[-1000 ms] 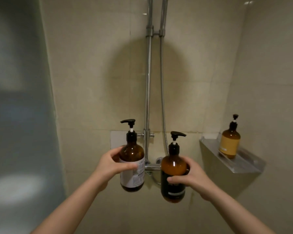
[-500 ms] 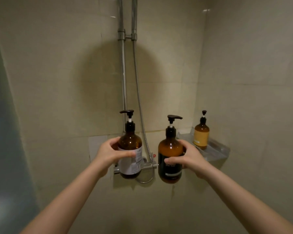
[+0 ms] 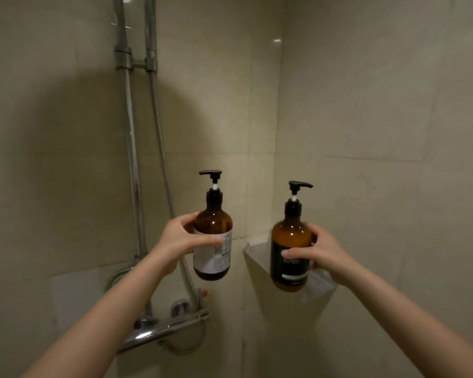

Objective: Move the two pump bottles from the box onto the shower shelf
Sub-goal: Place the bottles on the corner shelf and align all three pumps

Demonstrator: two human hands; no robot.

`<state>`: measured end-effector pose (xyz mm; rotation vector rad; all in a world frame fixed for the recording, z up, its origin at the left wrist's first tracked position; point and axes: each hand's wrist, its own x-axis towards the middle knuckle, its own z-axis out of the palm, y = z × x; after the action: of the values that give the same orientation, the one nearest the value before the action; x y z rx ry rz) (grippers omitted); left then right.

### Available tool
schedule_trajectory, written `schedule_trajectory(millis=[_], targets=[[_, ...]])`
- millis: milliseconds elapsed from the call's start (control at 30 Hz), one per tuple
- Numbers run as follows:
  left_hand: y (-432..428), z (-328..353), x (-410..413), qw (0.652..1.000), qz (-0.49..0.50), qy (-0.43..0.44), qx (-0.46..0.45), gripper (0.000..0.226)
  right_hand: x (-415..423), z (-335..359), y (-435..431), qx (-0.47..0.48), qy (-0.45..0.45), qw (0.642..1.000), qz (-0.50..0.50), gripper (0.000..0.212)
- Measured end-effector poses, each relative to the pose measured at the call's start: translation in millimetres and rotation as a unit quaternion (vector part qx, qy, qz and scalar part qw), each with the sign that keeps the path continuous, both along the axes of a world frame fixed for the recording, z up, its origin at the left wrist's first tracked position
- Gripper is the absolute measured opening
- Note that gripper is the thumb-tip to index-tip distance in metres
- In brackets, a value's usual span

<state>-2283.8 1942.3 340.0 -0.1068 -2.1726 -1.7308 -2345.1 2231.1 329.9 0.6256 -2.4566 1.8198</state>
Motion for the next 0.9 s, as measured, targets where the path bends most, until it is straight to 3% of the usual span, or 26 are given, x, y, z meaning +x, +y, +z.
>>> schedule_trajectory(millis=[333, 533, 667, 900], targets=[[31, -6, -134, 0.996, -0.079, -0.005, 0.042, 0.066, -57, -3, 39, 0.016, -0.007, 0.995, -0.102, 0.072], [46, -23, -201, 0.992, -0.124, -0.008, 0.037, 0.072, -68, -18, 42, 0.006, -0.010, 0.984, -0.178, 0.054], [53, -30, -237, 0.987, -0.161, -0.010, 0.017, 0.061, -70, -30, 38, -0.005, -0.009, 0.969, -0.245, 0.053], [64, -47, -289, 0.990, -0.136, -0.022, 0.000, 0.077, -78, -58, 21, -0.030, -0.025, 0.931, -0.362, 0.065]])
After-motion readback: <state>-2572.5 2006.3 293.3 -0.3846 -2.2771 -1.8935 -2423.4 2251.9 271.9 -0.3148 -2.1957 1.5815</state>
